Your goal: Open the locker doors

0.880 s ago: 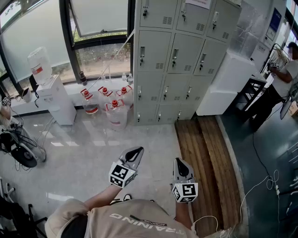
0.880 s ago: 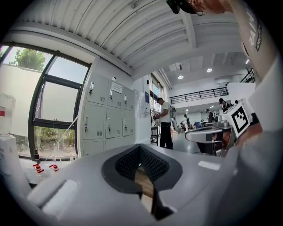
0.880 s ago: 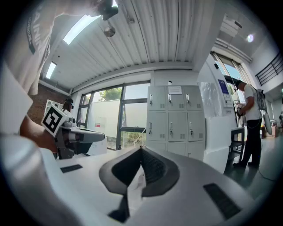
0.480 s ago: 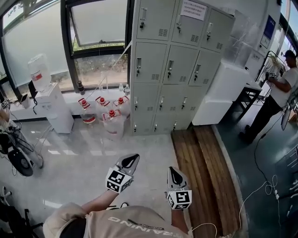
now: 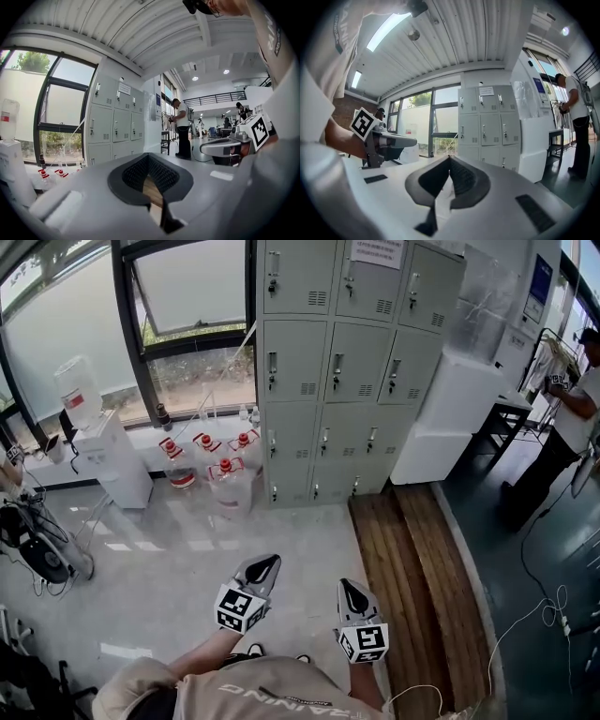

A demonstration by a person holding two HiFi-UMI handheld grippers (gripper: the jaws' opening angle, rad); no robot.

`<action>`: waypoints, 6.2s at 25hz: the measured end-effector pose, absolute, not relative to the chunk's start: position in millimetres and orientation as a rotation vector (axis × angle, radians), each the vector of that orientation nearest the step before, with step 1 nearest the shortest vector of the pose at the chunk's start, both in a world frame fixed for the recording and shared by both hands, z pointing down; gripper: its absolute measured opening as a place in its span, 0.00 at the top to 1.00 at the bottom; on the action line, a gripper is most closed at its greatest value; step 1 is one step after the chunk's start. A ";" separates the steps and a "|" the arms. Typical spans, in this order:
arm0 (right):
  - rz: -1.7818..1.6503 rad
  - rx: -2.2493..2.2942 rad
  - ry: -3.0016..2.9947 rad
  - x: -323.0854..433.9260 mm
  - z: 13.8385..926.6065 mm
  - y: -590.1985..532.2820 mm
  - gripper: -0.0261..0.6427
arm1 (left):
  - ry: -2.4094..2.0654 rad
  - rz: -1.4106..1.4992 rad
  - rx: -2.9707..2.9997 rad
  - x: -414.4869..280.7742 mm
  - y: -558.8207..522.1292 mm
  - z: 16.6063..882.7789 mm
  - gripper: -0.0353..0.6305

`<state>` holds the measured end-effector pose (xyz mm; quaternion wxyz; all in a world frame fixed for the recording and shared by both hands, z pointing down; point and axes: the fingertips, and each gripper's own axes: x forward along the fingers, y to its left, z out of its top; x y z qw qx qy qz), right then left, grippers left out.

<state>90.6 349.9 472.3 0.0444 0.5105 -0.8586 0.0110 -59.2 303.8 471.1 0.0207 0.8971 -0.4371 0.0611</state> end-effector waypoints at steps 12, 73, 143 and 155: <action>0.049 1.538 -2.657 119.1 484.4 297.6 0.94 | -1.373 0.253 2.747 -37.1 276.4 491.1 0.94; 0.188 1.272 -2.623 123.9 559.0 -214.8 0.94 | -1.420 0.213 2.635 -10.1 -239.7 538.2 0.94; 0.623 1.356 -2.073 185.7 828.5 -391.4 0.74 | -1.414 0.256 2.398 -104.7 -400.0 575.5 0.94; 0.714 1.675 -1.779 305.9 826.3 -360.8 0.81 | -1.279 0.225 2.509 -85.8 -388.4 566.1 0.94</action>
